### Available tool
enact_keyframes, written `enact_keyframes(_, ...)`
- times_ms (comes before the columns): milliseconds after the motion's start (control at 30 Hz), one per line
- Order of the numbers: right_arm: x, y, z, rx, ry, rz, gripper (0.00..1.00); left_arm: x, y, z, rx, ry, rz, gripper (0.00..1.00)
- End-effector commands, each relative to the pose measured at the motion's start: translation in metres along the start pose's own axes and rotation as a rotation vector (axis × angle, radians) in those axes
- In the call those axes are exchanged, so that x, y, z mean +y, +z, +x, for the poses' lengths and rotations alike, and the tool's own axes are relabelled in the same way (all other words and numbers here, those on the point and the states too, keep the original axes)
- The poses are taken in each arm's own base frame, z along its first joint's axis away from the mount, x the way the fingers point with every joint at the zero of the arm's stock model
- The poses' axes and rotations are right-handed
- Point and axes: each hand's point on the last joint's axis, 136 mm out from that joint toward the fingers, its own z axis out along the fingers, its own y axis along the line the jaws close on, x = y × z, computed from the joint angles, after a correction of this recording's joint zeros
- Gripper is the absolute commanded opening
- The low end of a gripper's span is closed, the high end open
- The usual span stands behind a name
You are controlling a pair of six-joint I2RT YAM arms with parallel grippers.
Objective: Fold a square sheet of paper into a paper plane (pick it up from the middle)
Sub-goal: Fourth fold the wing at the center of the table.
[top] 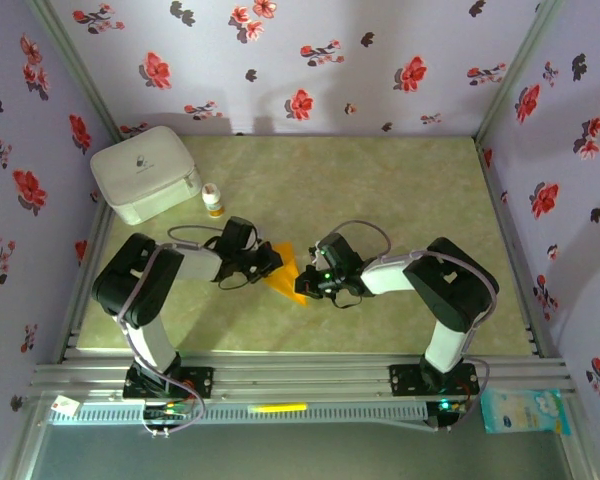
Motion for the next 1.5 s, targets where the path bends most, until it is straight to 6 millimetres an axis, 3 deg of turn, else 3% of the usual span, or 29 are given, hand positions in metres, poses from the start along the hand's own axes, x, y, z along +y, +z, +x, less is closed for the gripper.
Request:
enact_keyframes(0,-0.074,0.003,0.051,0.146,0.118,0.227,0.00,0.051,-0.008,-0.033,-0.104,-0.041,-0.174,0.00)
enact_keyframes(967,-0.077,0.001,0.061,0.198,0.101,0.225,0.00,0.047,-0.025,-0.092,-0.155,-0.021,-0.236,0.02)
enact_keyframes(1267,-0.073,0.001,0.056,0.195,0.086,0.232,0.00,0.009,-0.056,-0.094,-0.215,0.032,-0.186,0.03)
enact_keyframes(1467,-0.069,0.001,0.051,0.188,0.084,0.232,0.00,-0.031,-0.062,-0.065,-0.197,0.124,-0.082,0.04)
